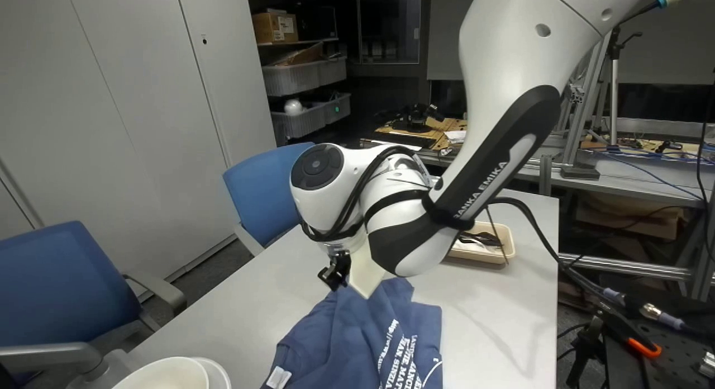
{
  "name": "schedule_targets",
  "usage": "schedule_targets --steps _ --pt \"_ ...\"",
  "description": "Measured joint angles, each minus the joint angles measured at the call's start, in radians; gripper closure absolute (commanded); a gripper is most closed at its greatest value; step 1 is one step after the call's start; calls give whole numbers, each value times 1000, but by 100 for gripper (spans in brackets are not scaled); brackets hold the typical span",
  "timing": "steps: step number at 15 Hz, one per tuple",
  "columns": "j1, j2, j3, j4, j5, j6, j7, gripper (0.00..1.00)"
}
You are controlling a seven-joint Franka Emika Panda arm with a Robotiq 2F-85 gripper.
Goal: Fold the T-shirt
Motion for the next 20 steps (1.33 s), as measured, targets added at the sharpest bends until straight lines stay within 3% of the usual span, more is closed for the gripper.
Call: schedule_targets --steps 11,16,20 --pt "-4 -213 190 -323 325 5 -496 0" --pt "2 -241 290 -373 462 6 -703 0" --pt "36 -226 335 -373 468 6 -790 0"
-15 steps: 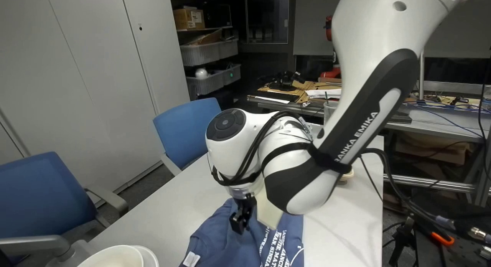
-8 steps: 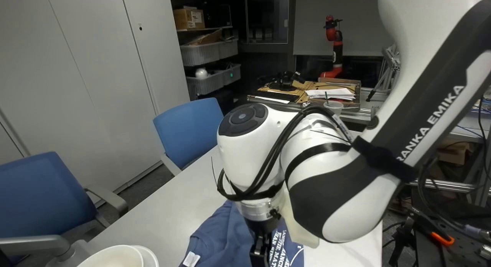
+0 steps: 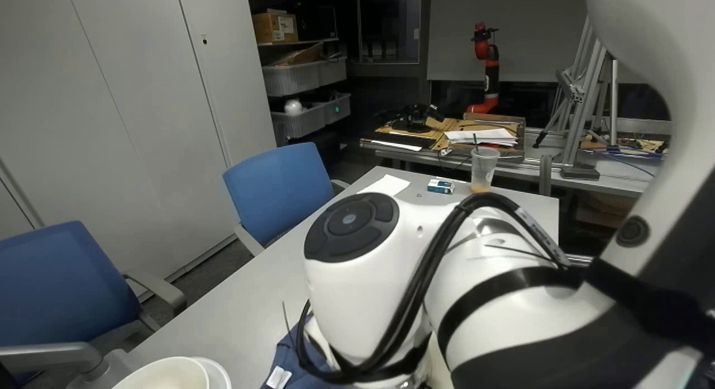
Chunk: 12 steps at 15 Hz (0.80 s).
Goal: Fold the T-shirt
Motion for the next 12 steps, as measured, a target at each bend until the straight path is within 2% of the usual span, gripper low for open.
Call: schedule_targets --steps 8,12 --pt "73 115 16 86 0 42 -20 0" --pt "94 208 13 161 10 86 -10 4"
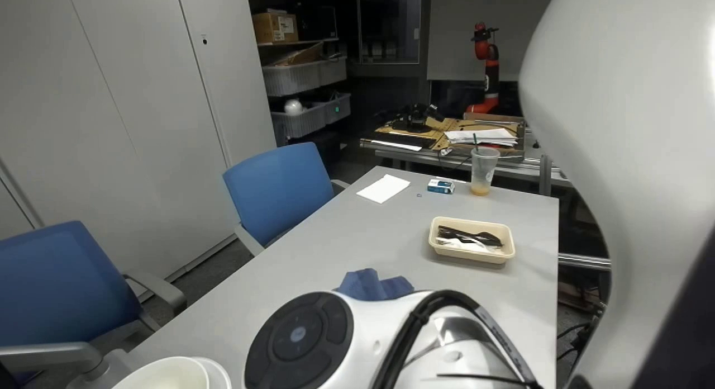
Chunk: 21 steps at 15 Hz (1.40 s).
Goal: Fold the T-shirt
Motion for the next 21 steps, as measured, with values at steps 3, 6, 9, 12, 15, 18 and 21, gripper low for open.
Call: schedule_targets --steps 3,6,9,12,15,18,21 --pt "20 63 -3 56 2 12 16 9" --pt "44 105 -7 100 3 13 32 10" --pt "71 130 -25 132 3 14 54 11" --pt "81 151 -43 153 3 14 72 23" --pt "82 172 -59 168 3 15 85 57" --pt "83 179 -71 182 3 15 97 78" --pt "86 179 -77 190 3 15 110 99"
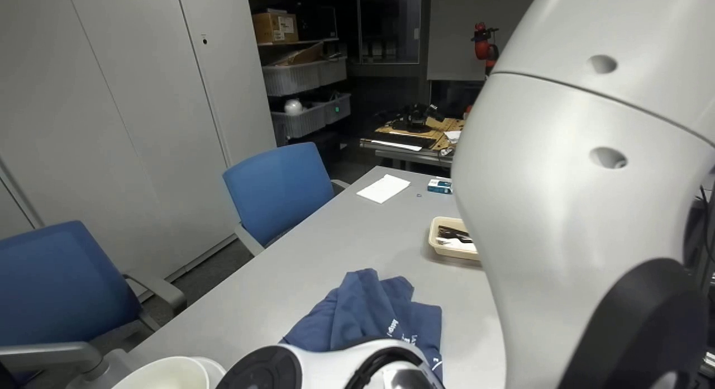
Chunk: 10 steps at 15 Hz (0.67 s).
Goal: Fold the T-shirt
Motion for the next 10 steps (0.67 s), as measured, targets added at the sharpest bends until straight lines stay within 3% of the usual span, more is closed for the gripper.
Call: schedule_targets --steps 10 --pt "-14 -50 9 -36 57 -3 -1 96"
